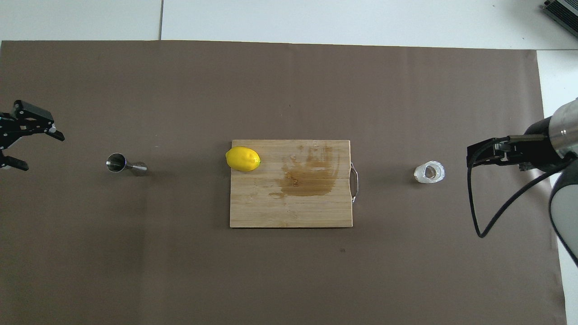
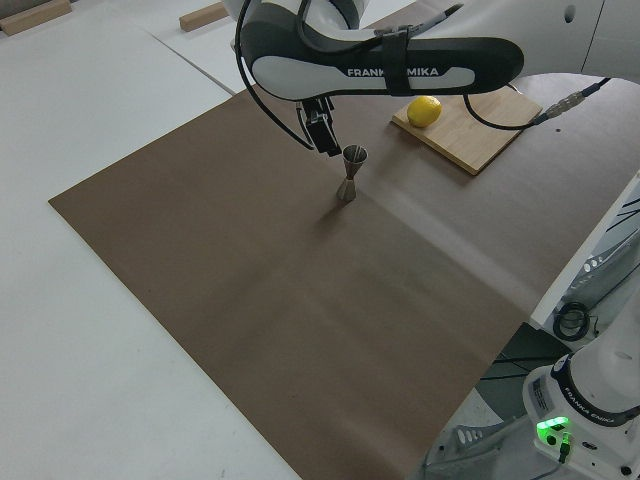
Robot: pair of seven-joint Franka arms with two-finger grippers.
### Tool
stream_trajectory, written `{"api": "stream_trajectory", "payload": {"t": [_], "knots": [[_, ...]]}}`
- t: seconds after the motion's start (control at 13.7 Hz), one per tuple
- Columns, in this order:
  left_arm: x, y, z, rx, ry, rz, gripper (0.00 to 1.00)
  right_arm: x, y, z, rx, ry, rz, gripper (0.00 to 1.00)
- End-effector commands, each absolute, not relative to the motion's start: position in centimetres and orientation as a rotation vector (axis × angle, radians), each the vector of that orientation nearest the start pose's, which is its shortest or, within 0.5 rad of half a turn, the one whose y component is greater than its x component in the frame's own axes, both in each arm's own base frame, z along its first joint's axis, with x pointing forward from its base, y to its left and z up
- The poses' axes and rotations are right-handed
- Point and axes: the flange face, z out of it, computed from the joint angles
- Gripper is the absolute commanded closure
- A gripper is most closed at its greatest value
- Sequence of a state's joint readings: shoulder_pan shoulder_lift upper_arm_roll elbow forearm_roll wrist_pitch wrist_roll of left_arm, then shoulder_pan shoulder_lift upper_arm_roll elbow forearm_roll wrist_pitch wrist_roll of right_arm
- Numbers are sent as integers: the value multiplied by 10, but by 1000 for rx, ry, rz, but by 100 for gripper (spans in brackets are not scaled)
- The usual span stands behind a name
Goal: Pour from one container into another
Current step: 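Open the left gripper and reach toward the small metal cup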
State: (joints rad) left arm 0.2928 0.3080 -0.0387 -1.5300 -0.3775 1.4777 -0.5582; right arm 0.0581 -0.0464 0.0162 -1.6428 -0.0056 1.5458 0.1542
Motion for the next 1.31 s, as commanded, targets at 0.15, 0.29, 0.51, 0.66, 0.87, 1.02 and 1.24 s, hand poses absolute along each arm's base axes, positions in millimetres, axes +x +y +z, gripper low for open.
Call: {"api": "stream_trajectory", "payload": {"t": [0.15,0.29,0.51,0.66,0.87,1.02,1.24], "knots": [[593,132,415,-3020,-1676,942,0,531,36,618,-3147,145,76,0],[592,136,397,-3010,-1739,1027,0,531,36,618,-3147,145,76,0],[598,124,380,-3005,-1743,1013,0,531,36,618,-3147,145,76,0],[596,117,365,-2991,-1758,1010,0,531,36,618,-3147,145,76,0],[600,99,357,-3003,-1782,1002,0,531,36,618,-3147,145,76,0],[605,81,351,-2943,-1851,965,0,531,36,618,-3147,145,76,0],[606,74,349,-2894,-1894,967,0,530,36,619,-3147,145,79,0]]}}
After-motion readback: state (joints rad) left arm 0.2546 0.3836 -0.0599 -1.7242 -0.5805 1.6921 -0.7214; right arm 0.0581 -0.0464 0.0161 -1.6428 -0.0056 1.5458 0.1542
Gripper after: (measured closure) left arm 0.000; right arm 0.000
